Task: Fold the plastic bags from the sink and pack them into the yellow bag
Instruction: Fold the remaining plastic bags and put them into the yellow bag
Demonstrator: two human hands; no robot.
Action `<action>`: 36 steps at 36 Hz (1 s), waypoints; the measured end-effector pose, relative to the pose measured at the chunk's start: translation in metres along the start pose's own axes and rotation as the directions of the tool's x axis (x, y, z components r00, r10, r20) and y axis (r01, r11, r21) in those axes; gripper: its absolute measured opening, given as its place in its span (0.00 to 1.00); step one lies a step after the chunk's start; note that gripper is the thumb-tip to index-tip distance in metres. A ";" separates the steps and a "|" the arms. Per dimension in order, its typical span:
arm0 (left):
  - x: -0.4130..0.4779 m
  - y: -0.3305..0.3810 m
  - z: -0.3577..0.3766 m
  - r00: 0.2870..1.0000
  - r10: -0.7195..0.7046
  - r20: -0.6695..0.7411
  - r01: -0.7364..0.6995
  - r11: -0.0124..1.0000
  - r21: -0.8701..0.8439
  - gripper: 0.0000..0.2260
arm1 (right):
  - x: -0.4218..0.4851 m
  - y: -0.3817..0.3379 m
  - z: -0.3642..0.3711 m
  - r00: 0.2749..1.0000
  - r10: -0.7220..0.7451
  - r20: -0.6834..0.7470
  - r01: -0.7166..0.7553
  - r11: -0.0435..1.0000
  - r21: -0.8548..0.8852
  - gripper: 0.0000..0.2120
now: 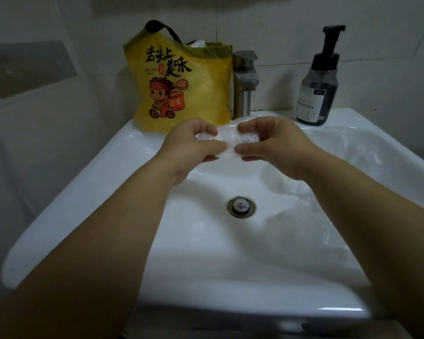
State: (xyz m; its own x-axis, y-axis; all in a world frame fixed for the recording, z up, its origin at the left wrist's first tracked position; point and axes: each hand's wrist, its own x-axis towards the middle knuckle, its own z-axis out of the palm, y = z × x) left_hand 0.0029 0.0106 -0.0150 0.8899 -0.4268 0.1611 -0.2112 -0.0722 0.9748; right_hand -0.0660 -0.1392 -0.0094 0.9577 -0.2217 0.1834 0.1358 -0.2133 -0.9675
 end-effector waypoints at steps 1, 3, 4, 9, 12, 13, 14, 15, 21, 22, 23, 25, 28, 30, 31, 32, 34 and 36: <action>0.000 0.001 -0.001 1.000 0.006 0.013 -0.006 1.000 -0.011 0.11 | 0.000 0.000 -0.001 1.000 0.010 -0.008 -0.009 1.000 0.021 0.18; 0.000 0.002 -0.002 0.999 0.031 0.037 -0.029 0.998 -0.057 0.11 | 0.000 0.000 -0.002 1.000 0.027 -0.016 -0.026 0.998 0.066 0.19; 0.000 0.003 -0.003 0.998 0.046 0.050 -0.041 0.994 -0.098 0.11 | 0.000 -0.001 -0.003 0.999 0.038 -0.016 -0.036 0.995 0.097 0.19; -0.002 0.007 -0.005 0.989 0.100 0.104 -0.074 0.970 -0.234 0.15 | -0.001 -0.002 -0.008 0.996 0.090 0.015 -0.091 0.963 0.254 0.16; -0.001 0.005 -0.005 0.989 0.100 0.108 -0.079 0.980 -0.184 0.15 | -0.001 -0.001 -0.009 0.995 0.094 0.039 -0.101 0.957 0.273 0.18; -0.001 0.004 -0.006 0.991 0.079 0.111 -0.059 0.983 -0.173 0.15 | -0.001 -0.001 -0.009 0.995 0.090 0.039 -0.097 0.960 0.264 0.20; -0.001 0.003 -0.007 0.992 0.056 0.117 -0.037 0.988 -0.153 0.15 | -0.001 -0.001 -0.009 0.996 0.084 0.038 -0.091 0.965 0.246 0.22; -0.001 0.003 -0.008 0.992 0.036 0.124 -0.021 0.993 -0.119 0.13 | -0.001 -0.001 -0.010 0.996 0.076 0.034 -0.082 0.971 0.223 0.23; 0.000 -0.004 -0.012 0.990 0.106 0.093 -0.121 0.979 0.166 0.10 | 0.000 0.002 -0.010 1.000 0.029 0.005 -0.030 0.999 0.040 0.27; 0.000 -0.003 -0.013 0.989 0.124 0.083 -0.138 0.972 0.192 0.09 | 0.000 0.002 -0.010 1.000 0.017 0.003 -0.017 1.000 -0.001 0.28; 0.000 -0.002 -0.013 0.988 0.138 0.074 -0.151 0.965 0.214 0.09 | 0.000 0.002 -0.011 1.000 0.002 -0.002 -0.002 0.999 -0.045 0.28; -0.001 -0.001 -0.014 0.985 0.161 0.061 -0.171 0.956 0.237 0.09 | 0.001 0.003 -0.011 1.000 -0.025 -0.012 0.024 0.991 -0.129 0.28; 0.000 -0.003 -0.014 0.981 0.190 0.042 -0.194 0.949 0.250 0.11 | 0.002 0.005 -0.012 0.996 -0.077 -0.034 0.065 0.961 -0.269 0.27; 0.000 -0.003 -0.014 0.978 0.204 0.040 -0.208 0.943 0.259 0.11 | 0.004 0.007 -0.013 0.992 -0.122 -0.043 0.097 0.922 -0.375 0.25; 0.000 -0.003 -0.014 0.977 0.208 0.045 -0.212 0.942 0.260 0.11 | 0.004 0.008 -0.014 0.990 -0.137 -0.045 0.107 0.906 -0.410 0.23; 0.000 -0.003 -0.015 0.976 0.213 0.050 -0.219 0.940 0.261 0.11 | 0.005 0.009 -0.015 0.988 -0.150 -0.047 0.115 0.892 -0.437 0.22; 0.000 -0.003 -0.015 0.971 0.232 0.060 -0.239 0.926 0.292 0.10 | 0.006 0.011 -0.015 0.984 -0.172 -0.042 0.130 0.863 -0.488 0.20; 0.001 -0.005 -0.014 0.965 0.256 0.061 -0.260 0.892 0.369 0.10 | 0.006 0.012 -0.016 0.981 -0.192 -0.025 0.147 0.825 -0.546 0.17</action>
State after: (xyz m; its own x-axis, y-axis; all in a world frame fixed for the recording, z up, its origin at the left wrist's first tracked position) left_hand 0.0105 0.0229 -0.0175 0.7797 -0.4855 0.3955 -0.5690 -0.2856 0.7711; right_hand -0.0625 -0.1580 -0.0175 0.9072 -0.2004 0.3699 0.1148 -0.7280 -0.6759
